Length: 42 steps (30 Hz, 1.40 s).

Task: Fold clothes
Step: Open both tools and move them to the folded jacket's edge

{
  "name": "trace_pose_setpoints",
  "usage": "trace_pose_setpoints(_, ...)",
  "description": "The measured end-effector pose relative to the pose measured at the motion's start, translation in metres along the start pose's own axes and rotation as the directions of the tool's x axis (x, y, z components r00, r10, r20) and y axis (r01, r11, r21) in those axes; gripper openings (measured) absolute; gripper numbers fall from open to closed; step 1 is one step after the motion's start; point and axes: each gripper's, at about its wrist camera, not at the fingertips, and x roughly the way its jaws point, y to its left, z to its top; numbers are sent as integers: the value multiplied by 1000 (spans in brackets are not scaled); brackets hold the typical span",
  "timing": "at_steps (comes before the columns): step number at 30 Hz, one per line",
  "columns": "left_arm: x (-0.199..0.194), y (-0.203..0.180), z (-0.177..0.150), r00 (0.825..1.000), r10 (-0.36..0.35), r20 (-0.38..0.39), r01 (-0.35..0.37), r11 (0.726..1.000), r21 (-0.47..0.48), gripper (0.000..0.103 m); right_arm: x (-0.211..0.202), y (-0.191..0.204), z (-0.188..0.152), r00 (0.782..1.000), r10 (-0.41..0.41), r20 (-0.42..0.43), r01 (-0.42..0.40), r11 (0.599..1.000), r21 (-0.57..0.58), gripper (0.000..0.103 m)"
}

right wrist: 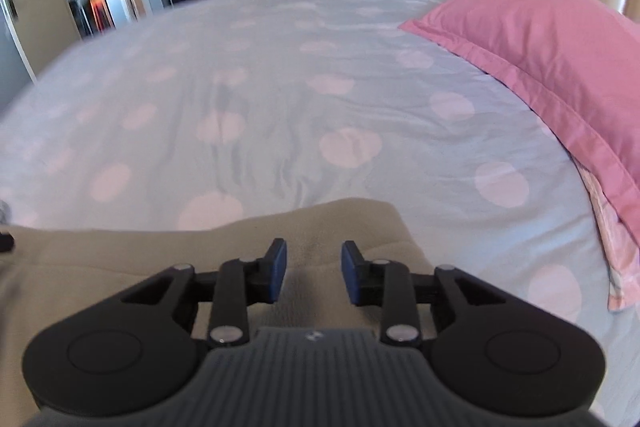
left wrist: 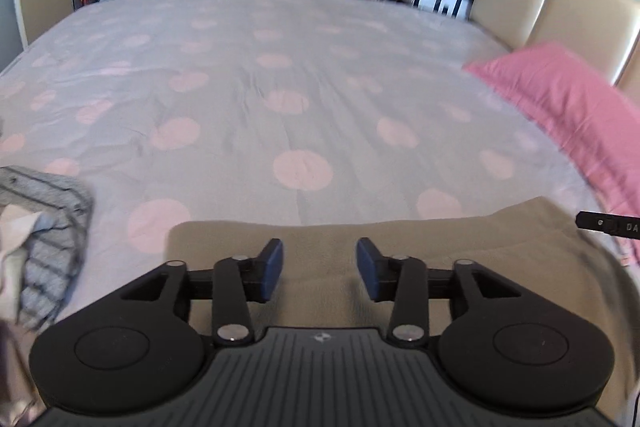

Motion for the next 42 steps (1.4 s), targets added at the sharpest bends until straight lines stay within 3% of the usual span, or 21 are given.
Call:
trace_pose_setpoints(7, -65, 25, -39, 1000, 2, -14, -2, 1000, 0, 40, -80, -43, -36, 998, 47, 42, -49, 997, 52, 39)
trace_pose_setpoints(14, -106, 51, -95, 998, 40, -52, -42, 998, -36, 40, -131, -92, -111, 998, 48, 32, -52, 985, 162, 43)
trace_pose_setpoints(21, -116, 64, -143, 990, 64, -124, -71, 996, -51, 48, -142, -125, -161, 998, 57, -23, -48, 951, 305, 48)
trace_pose_setpoints(26, -110, 72, -165, 987, 39, -157, -58, 991, -118, 54, -137, -130, -171, 993, 110, -45, -87, 932, 351, 50)
trace_pose_setpoints(32, -98, 75, -173, 986, 6, -166, -37, 983, -180, 55, -117, -135, -177, 981, 182, -64, -133, 877, 462, 52)
trace_pose_setpoints(37, -91, 63, -168, 985, -29, -170, 0, 986, -164, 39, -111, -129, -175, 976, 208, -66, -153, 866, 477, 38)
trace_pose_setpoints(40, -90, 55, -166, 984, 13, -176, -36, 991, -130, 27, -116, -123, -170, 983, 176, -55, -135, 887, 442, 25)
trace_pose_setpoints(42, -94, 53, -164, 986, 26, -165, -44, 993, -110, 19, -121, -113, -166, 990, 125, -58, -95, 925, 368, 22)
